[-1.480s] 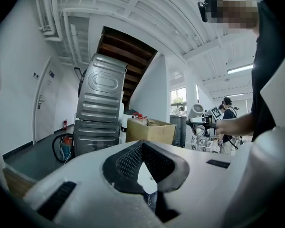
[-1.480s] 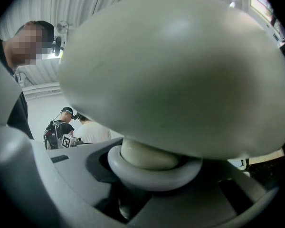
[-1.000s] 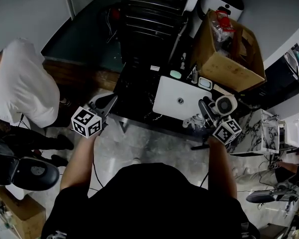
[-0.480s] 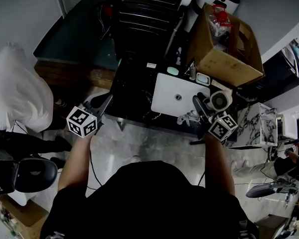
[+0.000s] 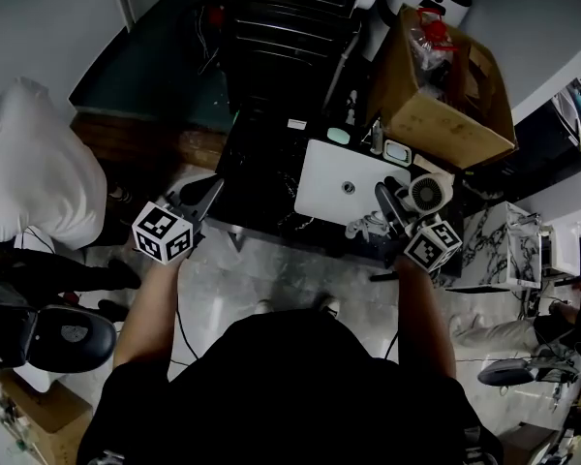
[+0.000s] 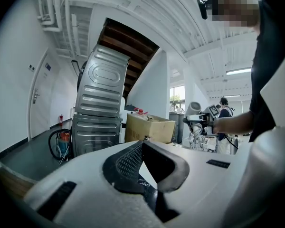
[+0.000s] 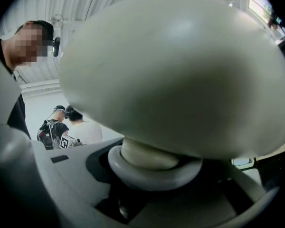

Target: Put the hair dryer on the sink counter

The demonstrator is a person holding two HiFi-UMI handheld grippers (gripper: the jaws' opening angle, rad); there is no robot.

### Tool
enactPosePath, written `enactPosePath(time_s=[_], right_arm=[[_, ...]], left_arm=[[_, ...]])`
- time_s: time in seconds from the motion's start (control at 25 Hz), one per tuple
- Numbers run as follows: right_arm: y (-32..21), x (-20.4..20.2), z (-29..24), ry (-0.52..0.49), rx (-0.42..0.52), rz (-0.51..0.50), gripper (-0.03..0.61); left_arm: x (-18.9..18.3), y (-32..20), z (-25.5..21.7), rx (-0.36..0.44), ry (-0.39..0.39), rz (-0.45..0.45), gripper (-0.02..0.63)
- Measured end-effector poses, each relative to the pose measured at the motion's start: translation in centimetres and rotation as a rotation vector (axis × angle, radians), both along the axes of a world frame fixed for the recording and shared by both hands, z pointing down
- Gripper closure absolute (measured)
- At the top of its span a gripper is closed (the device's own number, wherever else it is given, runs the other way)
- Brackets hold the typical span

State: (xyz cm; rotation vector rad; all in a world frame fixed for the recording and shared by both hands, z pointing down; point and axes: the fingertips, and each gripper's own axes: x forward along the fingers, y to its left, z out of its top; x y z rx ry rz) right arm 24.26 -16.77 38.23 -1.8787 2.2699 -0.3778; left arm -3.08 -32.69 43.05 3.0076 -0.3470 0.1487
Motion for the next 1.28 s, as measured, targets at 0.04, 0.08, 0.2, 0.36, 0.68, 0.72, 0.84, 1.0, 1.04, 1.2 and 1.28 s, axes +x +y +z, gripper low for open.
enactPosePath(time_s=[0.04,0.08,0.2,0.36,0.68,0.72,0.84,1.0,1.04,1.2,1.28], right_arm=[[0.0,0.2,0.1,-0.003,-0.005,-0.005,0.43],[0.1,0.3,0.2,-0.006,-0.006,-0.014,0.429],[-0.1,0.6,0.0,-0.012,0.004,-0.047,0.428],[-0.3,1.5,-0.3,-0.006,0.024,-0.087,0.429],[-1.5,3.4,-0.4,0.011,-0.005,-0.154,0.428],[-1.7,3.5,-0.3,0.01,-0.009,-0.161,0.428],[-2.3,3.6,0.1,-0.001,-0.017,-0.188,0.428],[-3.2,3.4,0.3,0.002,-0.036,-0.229,0.428],[-3.5,3.3,0.4,0.003,-0.04,-0.24,0.428],[-4.8,2.6,0.8,0.006,-0.053,-0.276,0.428],[-5.6,2.1,1.1,0.006,-0.058,-0.292,0.428]], left_arm=[[0.1,0.2,-0.3,0.003,0.003,-0.004,0.6],[0.1,0.4,-0.6,0.005,0.006,-0.009,0.6],[0.2,1.1,-1.3,0.011,0.01,-0.035,0.6],[0.8,2.3,-1.8,0.023,0.015,-0.068,0.6],[2.6,3.9,-2.0,0.001,0.024,-0.104,0.6],[2.7,4.1,-2.1,-0.01,0.029,-0.103,0.6],[2.5,4.4,-2.1,-0.01,0.021,-0.113,0.6],[1.7,4.5,-2.1,-0.034,0.031,-0.153,0.6],[1.4,4.7,-2.1,-0.039,0.032,-0.162,0.6],[0.3,4.9,-1.9,-0.041,0.026,-0.197,0.6],[-0.3,4.8,-1.7,-0.043,0.024,-0.214,0.6]])
